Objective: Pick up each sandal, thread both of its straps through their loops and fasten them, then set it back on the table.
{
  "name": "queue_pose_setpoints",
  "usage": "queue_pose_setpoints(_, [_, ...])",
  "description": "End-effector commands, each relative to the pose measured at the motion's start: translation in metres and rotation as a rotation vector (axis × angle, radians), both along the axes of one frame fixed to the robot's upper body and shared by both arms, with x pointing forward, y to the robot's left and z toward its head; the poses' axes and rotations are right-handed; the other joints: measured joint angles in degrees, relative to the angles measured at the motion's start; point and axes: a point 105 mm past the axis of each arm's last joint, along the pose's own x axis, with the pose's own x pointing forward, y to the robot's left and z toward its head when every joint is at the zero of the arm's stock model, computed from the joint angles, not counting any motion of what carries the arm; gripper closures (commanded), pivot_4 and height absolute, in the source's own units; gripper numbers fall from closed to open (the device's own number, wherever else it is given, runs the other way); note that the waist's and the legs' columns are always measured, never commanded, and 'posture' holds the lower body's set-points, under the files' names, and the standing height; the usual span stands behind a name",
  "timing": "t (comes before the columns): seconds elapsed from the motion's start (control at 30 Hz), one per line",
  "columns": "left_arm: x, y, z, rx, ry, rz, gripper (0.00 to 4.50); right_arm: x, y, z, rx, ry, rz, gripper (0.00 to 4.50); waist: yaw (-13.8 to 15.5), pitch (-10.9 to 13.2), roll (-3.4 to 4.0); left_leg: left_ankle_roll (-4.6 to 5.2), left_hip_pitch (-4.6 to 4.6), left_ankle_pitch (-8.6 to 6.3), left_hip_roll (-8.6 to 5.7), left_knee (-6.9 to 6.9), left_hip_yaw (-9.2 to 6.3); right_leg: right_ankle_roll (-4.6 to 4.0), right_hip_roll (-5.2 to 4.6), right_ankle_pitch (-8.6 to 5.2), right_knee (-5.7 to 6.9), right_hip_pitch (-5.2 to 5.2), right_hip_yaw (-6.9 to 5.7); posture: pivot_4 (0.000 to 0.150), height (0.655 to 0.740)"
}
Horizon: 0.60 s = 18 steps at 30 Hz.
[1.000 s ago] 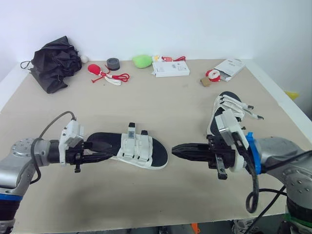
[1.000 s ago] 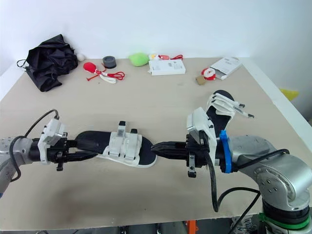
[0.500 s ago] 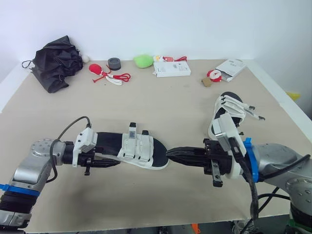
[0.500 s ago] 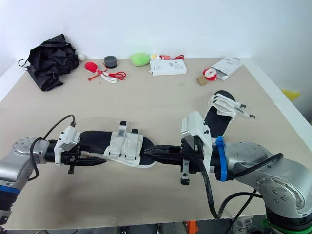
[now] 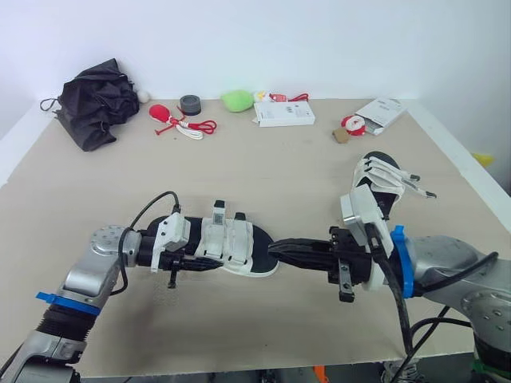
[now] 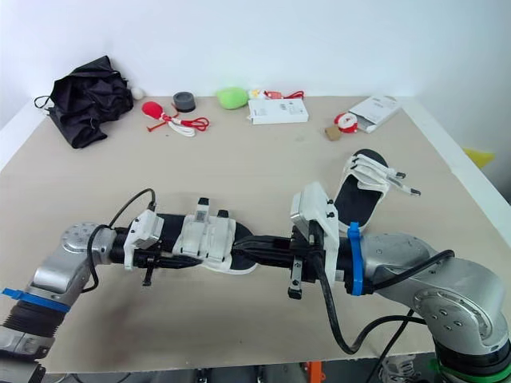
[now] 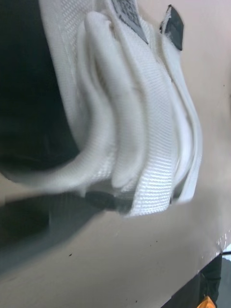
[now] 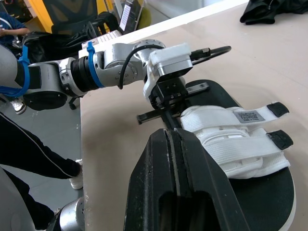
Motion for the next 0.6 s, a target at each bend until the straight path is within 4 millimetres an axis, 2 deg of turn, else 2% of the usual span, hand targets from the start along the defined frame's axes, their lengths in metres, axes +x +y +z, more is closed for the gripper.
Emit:
queue_pose_setpoints(0.03, [0.000, 0.002, -0.004, 0.010, 0.024, 0.017, 4.47, -0.003, 0.001, 0.004, 0.012, -0.029, 0.007, 4.50, 0.00, 0.00, 0.00, 0.00, 0.00, 0.00, 0.01, 0.00, 0.00, 0.00, 0.02, 0.00, 0.00, 0.00, 0.00, 0.150, 0.7400])
queue_pose_setpoints(0.13, [0.010, 0.003, 0.001, -0.019, 0.040, 0.098, 4.47, -0.001, 0.001, 0.003, 0.013, -0.025, 0.000, 4.50, 0.00, 0.00, 0.00, 0.00, 0.02, 0.01, 0.02, 0.01, -0.01, 0.01, 0.01, 0.01, 0.00, 0.03, -0.01, 0.150, 0.7400])
queue_pose_setpoints(0.27, [0.067, 0.016, 0.021, -0.087, 0.014, 0.493, 4.47, 0.004, 0.003, 0.002, 0.018, -0.038, -0.007, 4.50, 0.13, 0.02, -0.04, 0.13, 0.05, 0.11, 0.01, 0.07, -0.05, 0.16, 0.00, 0.10, 0.01, 0.10, -0.05, 0.150, 0.7400])
queue_pose_setpoints(0.37, [0.103, 0.043, 0.032, -0.148, 0.031, 0.804, 4.47, 0.023, 0.003, 0.006, 0.020, -0.100, -0.086, 4.50, -0.24, 0.04, -0.08, 0.25, 0.04, 0.23, 0.03, 0.11, -0.06, 0.36, 0.03, 0.24, 0.00, 0.09, -0.04, 0.150, 0.7400])
queue_pose_setpoints(0.43, [0.125, 0.070, 0.035, -0.182, 0.063, 1.032, 4.47, 0.043, 0.001, 0.013, 0.043, -0.159, -0.180, 4.50, -0.75, 0.04, -0.10, 0.27, 0.06, 0.28, 0.03, 0.11, -0.01, 0.49, 0.09, 0.36, 0.00, 0.04, 0.11, 0.150, 0.7400])
queue_pose_setpoints(0.5, [0.137, 0.087, 0.038, -0.203, 0.081, 1.165, 4.47, 0.055, 0.001, 0.017, 0.045, -0.194, -0.228, 4.50, -0.92, 0.05, -0.10, 0.26, 0.06, 0.31, 0.03, 0.11, -0.01, 0.47, 0.10, 0.38, 0.01, 0.02, 0.11, 0.150, 0.7400])
queue_pose_setpoints(0.6, [0.146, 0.101, 0.042, -0.203, 0.050, 1.266, 4.47, 0.065, 0.003, 0.022, 0.055, -0.254, -0.269, 4.50, -0.97, 0.04, -0.10, 0.26, -0.01, 0.31, 0.02, 0.07, -0.01, 0.43, 0.09, 0.37, 0.01, -0.02, 0.10, 0.150, 0.7400])
